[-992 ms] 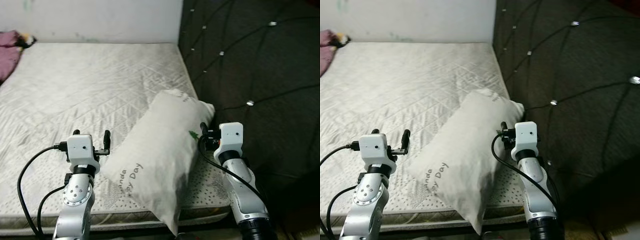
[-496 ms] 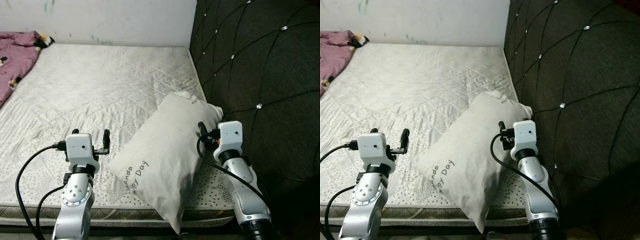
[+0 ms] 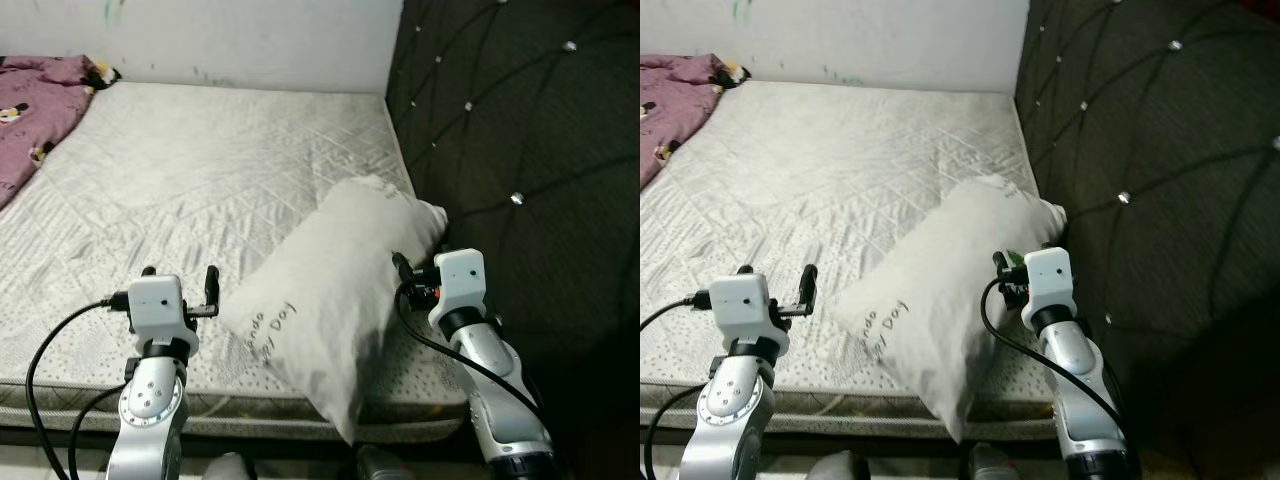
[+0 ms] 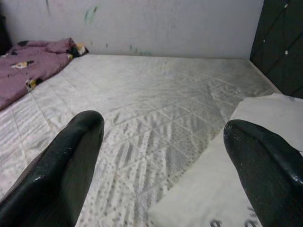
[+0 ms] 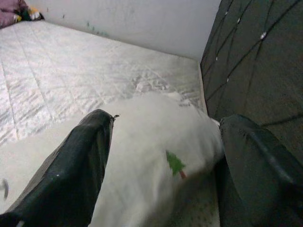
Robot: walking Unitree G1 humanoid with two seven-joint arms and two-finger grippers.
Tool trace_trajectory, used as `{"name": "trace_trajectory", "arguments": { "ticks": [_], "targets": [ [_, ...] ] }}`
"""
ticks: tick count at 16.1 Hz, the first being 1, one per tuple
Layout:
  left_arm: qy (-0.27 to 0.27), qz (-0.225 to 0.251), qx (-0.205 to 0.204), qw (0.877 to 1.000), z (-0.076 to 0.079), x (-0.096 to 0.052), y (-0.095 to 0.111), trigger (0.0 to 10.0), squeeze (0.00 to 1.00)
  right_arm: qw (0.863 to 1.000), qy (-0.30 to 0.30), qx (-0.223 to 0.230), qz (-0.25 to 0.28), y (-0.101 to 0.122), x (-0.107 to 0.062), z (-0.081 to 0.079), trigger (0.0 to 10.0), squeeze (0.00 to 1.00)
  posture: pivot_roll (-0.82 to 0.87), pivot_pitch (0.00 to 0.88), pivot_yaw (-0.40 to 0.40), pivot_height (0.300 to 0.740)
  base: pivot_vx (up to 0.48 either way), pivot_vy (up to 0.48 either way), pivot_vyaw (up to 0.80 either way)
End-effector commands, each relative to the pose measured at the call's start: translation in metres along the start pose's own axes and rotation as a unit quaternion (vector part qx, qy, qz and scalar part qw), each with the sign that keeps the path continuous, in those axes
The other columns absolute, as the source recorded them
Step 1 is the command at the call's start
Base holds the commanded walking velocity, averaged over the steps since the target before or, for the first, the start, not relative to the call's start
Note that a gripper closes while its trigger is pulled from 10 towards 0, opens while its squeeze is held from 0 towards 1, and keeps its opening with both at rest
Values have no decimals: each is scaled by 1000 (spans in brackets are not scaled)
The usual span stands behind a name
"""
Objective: Clean up the room
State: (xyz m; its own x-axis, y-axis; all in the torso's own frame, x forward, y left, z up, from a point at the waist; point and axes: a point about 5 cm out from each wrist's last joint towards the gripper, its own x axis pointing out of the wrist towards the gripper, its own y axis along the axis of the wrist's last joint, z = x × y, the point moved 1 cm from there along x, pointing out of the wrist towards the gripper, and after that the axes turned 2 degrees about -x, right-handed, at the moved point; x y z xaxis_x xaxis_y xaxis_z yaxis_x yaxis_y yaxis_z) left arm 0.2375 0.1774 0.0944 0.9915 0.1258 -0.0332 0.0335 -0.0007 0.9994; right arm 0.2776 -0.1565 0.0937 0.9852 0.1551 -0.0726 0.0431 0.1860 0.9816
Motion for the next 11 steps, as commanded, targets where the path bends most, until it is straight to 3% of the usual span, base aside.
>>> {"name": "trace_trajectory", "arguments": {
  "ticks": [1,7,11],
  "targets": [
    [4,5,-1,1000,0,-2,6,10000,0,1000,11,3,-1,3,-3,-1,10000,0,-45,0,-32,683,0,0,0],
    [10,-6,-17,1000,5,-14,13,10000,0,999,38,2,-17,4,-16,-2,10000,0,-45,76,-52,683,0,0,0],
    [17,-12,-22,1000,5,-16,13,10000,0,998,50,1,-24,5,-16,-3,10000,0,-40,79,-67,683,0,0,0]
  ]
}}
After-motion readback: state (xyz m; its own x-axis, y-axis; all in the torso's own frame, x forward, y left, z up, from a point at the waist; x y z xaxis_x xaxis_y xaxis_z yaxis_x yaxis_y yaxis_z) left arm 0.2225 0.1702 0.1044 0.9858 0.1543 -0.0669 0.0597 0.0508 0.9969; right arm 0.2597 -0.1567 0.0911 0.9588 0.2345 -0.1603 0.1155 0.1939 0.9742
